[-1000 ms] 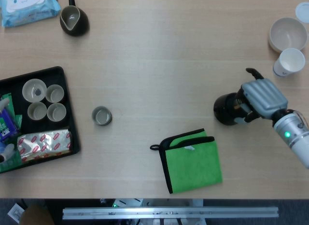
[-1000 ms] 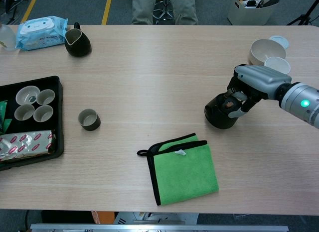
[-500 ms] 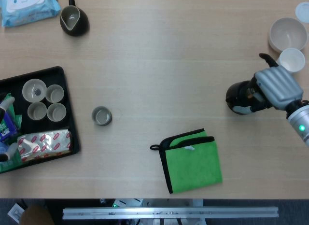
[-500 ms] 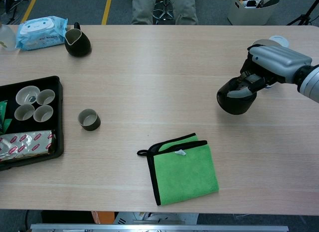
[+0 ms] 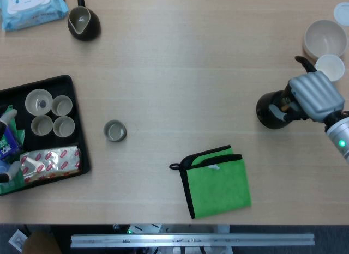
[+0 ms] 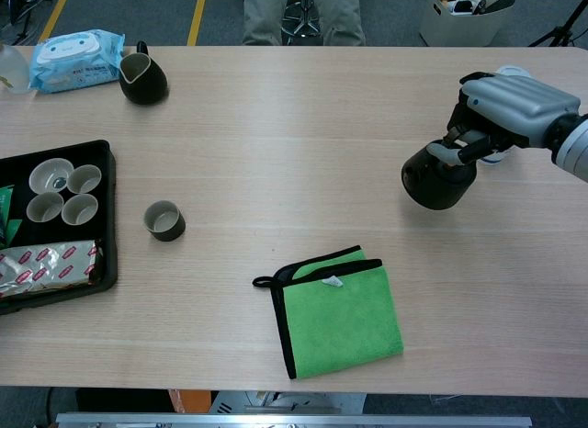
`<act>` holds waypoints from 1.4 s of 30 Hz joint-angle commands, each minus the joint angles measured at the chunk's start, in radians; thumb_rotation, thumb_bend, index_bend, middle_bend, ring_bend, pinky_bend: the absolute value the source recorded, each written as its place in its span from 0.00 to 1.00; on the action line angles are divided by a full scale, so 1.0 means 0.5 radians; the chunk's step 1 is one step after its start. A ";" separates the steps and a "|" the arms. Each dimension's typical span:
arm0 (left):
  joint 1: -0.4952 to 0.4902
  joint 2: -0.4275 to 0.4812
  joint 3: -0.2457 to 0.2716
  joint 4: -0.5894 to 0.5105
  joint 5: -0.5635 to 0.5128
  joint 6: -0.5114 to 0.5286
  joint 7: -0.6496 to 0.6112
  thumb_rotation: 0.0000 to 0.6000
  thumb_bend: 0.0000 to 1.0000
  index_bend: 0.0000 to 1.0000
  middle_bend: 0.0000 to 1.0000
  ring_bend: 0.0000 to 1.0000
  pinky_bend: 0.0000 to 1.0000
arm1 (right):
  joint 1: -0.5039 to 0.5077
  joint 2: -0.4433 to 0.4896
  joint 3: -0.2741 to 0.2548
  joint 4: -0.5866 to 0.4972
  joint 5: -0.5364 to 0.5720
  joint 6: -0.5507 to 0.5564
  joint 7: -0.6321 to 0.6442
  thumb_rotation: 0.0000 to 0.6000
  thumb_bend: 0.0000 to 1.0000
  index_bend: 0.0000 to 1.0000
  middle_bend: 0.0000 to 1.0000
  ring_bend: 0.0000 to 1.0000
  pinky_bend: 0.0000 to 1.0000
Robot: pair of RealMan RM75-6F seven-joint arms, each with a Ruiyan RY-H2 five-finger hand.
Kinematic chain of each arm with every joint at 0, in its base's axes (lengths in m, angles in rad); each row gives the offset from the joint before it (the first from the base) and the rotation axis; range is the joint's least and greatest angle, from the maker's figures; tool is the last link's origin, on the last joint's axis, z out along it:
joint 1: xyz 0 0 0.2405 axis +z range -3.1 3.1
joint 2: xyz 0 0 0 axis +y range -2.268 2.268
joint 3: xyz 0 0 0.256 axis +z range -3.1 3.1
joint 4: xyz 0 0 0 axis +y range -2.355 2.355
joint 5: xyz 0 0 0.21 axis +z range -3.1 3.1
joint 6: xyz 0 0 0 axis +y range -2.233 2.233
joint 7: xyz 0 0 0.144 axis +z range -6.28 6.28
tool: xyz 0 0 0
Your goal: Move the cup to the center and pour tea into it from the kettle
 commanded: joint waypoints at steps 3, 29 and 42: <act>-0.008 -0.002 -0.005 0.002 0.002 -0.005 -0.003 1.00 0.28 0.05 0.03 0.02 0.02 | -0.002 0.019 0.006 -0.008 -0.019 0.025 -0.012 0.62 0.39 1.00 0.96 0.91 0.01; -0.276 -0.128 -0.100 0.136 0.071 -0.286 -0.073 1.00 0.28 0.05 0.04 0.03 0.02 | -0.037 0.130 0.050 -0.089 -0.049 0.142 -0.021 0.77 0.41 1.00 0.95 0.91 0.01; -0.617 -0.421 -0.223 0.248 -0.035 -0.657 0.044 1.00 0.28 0.20 0.19 0.15 0.02 | -0.052 0.155 0.070 -0.094 -0.045 0.158 0.015 0.78 0.41 1.00 0.95 0.91 0.01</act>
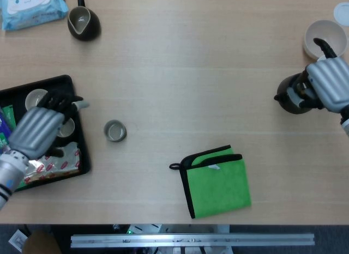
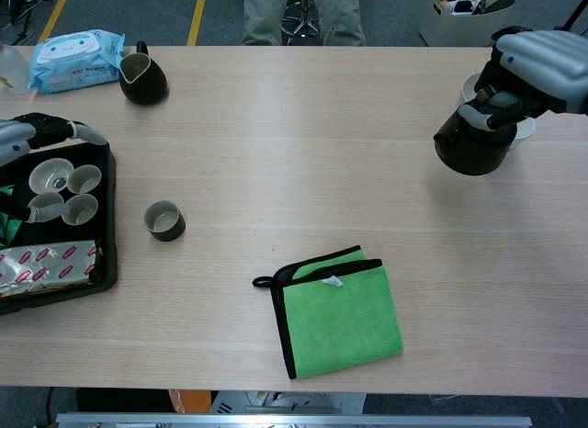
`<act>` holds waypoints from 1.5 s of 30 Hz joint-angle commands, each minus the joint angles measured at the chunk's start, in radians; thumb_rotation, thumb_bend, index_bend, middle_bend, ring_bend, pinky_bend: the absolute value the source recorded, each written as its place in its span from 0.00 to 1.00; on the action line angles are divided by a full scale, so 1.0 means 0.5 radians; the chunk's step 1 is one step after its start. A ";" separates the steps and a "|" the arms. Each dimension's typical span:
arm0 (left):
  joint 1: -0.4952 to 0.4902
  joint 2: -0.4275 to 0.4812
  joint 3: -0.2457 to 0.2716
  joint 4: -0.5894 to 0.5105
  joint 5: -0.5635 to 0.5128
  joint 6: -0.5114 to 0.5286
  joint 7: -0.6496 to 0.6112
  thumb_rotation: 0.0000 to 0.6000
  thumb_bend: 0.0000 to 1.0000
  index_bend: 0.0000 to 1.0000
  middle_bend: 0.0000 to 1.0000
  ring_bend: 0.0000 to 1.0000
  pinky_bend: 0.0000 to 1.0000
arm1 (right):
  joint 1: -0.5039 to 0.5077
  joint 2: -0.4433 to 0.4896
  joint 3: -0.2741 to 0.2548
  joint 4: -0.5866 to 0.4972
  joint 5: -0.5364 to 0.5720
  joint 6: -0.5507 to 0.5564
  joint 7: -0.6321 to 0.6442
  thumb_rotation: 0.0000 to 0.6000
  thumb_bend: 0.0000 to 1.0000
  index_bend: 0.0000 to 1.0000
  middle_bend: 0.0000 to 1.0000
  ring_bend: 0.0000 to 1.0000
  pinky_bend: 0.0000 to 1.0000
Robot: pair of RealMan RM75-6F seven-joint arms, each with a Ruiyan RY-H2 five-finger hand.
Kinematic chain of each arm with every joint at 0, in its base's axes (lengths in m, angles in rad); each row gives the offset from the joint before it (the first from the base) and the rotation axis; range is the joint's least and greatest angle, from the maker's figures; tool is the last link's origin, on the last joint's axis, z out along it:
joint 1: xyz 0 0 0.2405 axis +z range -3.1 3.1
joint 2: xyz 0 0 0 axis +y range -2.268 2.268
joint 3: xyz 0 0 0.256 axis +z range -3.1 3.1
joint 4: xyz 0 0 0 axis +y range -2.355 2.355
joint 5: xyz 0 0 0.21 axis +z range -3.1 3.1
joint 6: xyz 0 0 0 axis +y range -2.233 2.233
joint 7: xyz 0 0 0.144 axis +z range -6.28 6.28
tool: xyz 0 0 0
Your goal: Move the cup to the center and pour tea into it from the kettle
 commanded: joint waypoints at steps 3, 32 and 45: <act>-0.140 -0.156 -0.057 0.053 -0.121 -0.144 0.174 1.00 0.28 0.20 0.19 0.16 0.02 | -0.005 0.004 0.001 -0.002 0.000 0.003 0.004 0.78 0.41 1.00 0.95 0.91 0.01; -0.406 -0.737 0.032 0.313 -0.909 -0.202 0.976 1.00 0.28 0.25 0.11 0.11 0.02 | -0.031 0.032 -0.005 0.013 -0.061 -0.009 0.082 0.82 0.41 1.00 0.95 0.91 0.01; -0.458 -0.842 0.051 0.414 -1.015 -0.191 0.994 1.00 0.28 0.25 0.11 0.10 0.02 | -0.045 0.047 -0.008 0.037 -0.077 -0.021 0.127 0.82 0.41 1.00 0.95 0.91 0.01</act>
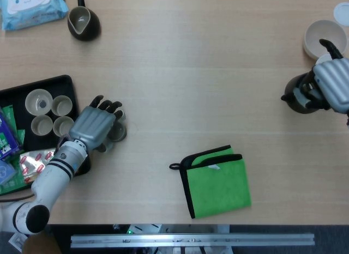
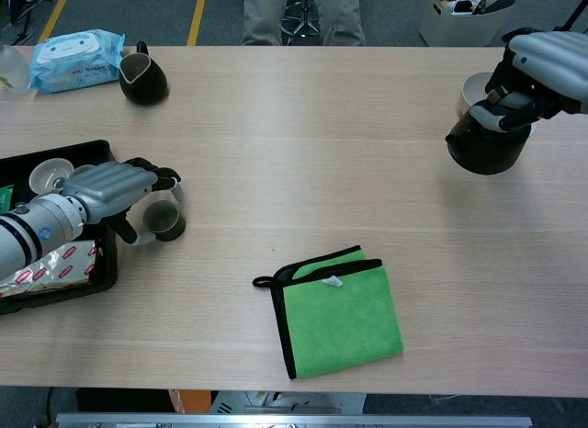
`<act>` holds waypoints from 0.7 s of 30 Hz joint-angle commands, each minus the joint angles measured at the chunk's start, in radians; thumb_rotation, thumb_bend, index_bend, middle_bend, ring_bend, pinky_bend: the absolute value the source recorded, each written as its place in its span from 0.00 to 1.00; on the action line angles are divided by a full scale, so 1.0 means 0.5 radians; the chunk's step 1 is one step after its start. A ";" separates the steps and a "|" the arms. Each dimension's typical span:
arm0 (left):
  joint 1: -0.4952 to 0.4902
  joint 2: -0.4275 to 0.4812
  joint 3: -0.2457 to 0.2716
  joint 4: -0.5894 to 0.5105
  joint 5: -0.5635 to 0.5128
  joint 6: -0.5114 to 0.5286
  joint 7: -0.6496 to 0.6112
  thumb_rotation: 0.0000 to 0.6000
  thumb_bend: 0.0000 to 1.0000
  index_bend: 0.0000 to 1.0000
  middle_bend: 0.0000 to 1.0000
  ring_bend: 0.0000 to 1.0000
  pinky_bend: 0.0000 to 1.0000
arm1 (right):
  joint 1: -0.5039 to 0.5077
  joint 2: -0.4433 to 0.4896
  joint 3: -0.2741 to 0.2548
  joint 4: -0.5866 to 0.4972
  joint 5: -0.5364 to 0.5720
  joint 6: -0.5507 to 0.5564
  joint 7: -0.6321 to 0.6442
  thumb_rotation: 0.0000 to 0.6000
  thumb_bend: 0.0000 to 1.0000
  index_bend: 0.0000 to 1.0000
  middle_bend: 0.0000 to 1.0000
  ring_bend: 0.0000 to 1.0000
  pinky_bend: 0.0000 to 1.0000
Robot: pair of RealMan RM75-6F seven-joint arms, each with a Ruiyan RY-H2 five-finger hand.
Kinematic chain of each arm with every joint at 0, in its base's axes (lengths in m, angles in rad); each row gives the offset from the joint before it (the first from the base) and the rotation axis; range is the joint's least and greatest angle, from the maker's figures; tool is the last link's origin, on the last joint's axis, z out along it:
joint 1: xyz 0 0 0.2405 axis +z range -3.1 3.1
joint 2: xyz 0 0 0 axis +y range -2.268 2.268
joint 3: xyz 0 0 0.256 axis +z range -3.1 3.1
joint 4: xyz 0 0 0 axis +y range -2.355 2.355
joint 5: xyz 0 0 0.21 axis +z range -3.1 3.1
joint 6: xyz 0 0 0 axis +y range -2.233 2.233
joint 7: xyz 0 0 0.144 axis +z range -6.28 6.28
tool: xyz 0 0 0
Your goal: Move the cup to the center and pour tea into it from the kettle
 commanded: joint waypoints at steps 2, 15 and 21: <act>-0.005 -0.029 0.006 0.029 -0.026 0.010 -0.003 1.00 0.28 0.26 0.11 0.10 0.02 | -0.005 0.004 -0.002 0.005 -0.005 -0.002 0.010 0.82 0.41 1.00 0.95 0.91 0.01; -0.024 -0.069 0.027 0.100 -0.031 0.021 -0.030 1.00 0.28 0.30 0.13 0.11 0.02 | -0.011 0.006 -0.001 0.010 -0.025 -0.010 0.037 0.84 0.41 1.00 0.95 0.91 0.01; -0.034 -0.090 0.037 0.135 -0.021 0.012 -0.042 1.00 0.28 0.34 0.15 0.11 0.02 | -0.013 0.008 0.000 0.010 -0.024 -0.013 0.041 0.84 0.41 1.00 0.95 0.91 0.01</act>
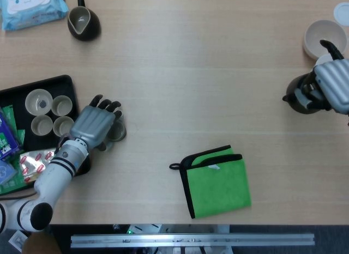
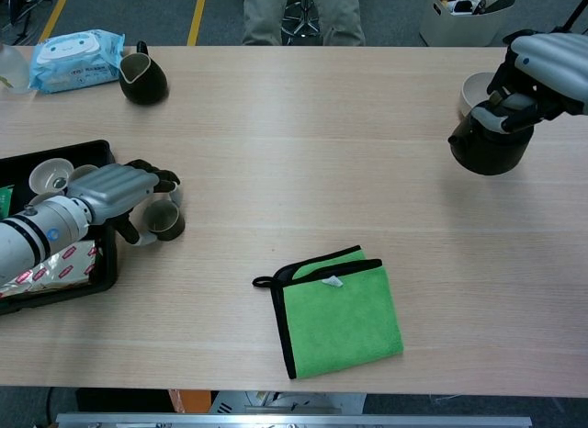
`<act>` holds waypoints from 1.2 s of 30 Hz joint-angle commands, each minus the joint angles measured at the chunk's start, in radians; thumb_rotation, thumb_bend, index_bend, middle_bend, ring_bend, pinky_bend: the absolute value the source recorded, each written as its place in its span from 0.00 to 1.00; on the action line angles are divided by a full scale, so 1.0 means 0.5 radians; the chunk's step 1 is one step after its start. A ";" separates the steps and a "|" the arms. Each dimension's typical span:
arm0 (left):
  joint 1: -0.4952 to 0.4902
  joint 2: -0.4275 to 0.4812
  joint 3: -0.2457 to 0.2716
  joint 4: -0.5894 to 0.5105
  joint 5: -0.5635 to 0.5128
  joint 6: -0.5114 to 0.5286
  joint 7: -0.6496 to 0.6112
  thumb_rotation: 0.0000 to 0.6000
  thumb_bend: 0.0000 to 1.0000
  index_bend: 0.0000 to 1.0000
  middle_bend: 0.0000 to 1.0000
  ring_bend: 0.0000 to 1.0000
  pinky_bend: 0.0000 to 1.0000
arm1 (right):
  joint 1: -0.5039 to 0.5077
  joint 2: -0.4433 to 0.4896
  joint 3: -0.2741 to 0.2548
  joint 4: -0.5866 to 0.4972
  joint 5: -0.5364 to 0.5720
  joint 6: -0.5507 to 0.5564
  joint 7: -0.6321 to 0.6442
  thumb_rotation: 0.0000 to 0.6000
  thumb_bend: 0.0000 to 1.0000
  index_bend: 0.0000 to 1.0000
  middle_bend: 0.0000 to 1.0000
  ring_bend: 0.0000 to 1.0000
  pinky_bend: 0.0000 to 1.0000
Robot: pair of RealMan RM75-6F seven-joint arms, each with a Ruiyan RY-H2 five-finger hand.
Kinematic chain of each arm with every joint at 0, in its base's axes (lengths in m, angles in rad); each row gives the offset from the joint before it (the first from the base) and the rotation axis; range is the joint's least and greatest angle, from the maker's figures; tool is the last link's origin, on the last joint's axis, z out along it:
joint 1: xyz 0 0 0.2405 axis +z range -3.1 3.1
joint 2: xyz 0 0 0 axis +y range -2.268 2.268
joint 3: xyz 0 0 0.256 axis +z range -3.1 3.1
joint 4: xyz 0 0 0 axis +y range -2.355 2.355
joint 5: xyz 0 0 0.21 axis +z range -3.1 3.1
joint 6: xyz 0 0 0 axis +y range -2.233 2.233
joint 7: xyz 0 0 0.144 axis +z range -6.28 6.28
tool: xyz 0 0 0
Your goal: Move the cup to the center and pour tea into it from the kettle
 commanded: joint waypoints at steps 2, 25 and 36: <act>-0.007 -0.017 0.000 0.024 0.016 0.000 -0.011 1.00 0.28 0.36 0.15 0.12 0.02 | -0.002 0.002 -0.001 -0.001 0.002 0.000 -0.003 0.85 0.41 1.00 0.95 0.91 0.01; -0.208 -0.124 -0.129 -0.043 -0.115 -0.050 0.096 1.00 0.28 0.38 0.17 0.12 0.02 | -0.021 0.029 0.000 -0.022 -0.024 0.009 0.031 0.87 0.41 1.00 0.95 0.91 0.01; -0.389 -0.266 -0.226 0.020 -0.332 -0.101 0.171 1.00 0.28 0.38 0.17 0.12 0.02 | -0.039 0.051 -0.003 -0.051 -0.048 0.030 0.035 0.87 0.41 1.00 0.95 0.91 0.01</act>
